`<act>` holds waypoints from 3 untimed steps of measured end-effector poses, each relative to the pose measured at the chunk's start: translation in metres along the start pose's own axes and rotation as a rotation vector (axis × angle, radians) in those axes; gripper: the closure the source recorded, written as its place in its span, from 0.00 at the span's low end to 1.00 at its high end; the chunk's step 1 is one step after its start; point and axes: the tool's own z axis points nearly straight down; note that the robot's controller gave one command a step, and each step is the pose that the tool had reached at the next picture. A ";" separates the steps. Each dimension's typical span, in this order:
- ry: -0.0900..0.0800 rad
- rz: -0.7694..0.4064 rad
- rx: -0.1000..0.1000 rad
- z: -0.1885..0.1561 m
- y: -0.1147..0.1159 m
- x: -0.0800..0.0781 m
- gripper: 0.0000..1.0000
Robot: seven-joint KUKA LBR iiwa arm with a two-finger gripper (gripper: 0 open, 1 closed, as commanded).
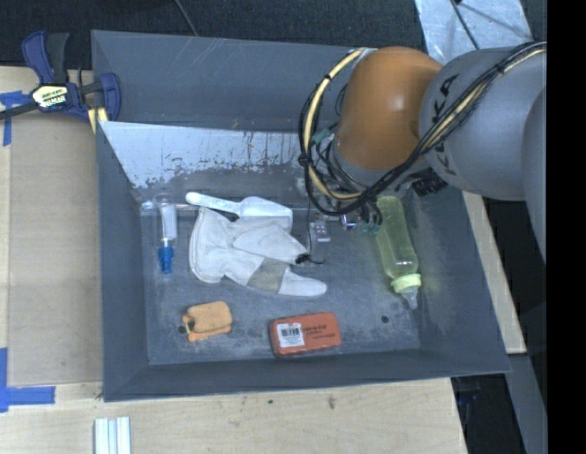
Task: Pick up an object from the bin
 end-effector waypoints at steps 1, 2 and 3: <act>0.000 -0.175 0.000 -0.012 0.012 0.006 0.00; -0.001 -0.065 0.000 0.015 0.040 0.017 0.00; -0.006 -0.248 -0.001 0.074 0.074 -0.007 1.00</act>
Offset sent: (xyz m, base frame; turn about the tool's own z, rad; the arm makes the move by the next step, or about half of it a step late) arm -0.0319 0.0702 -0.0490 -0.1971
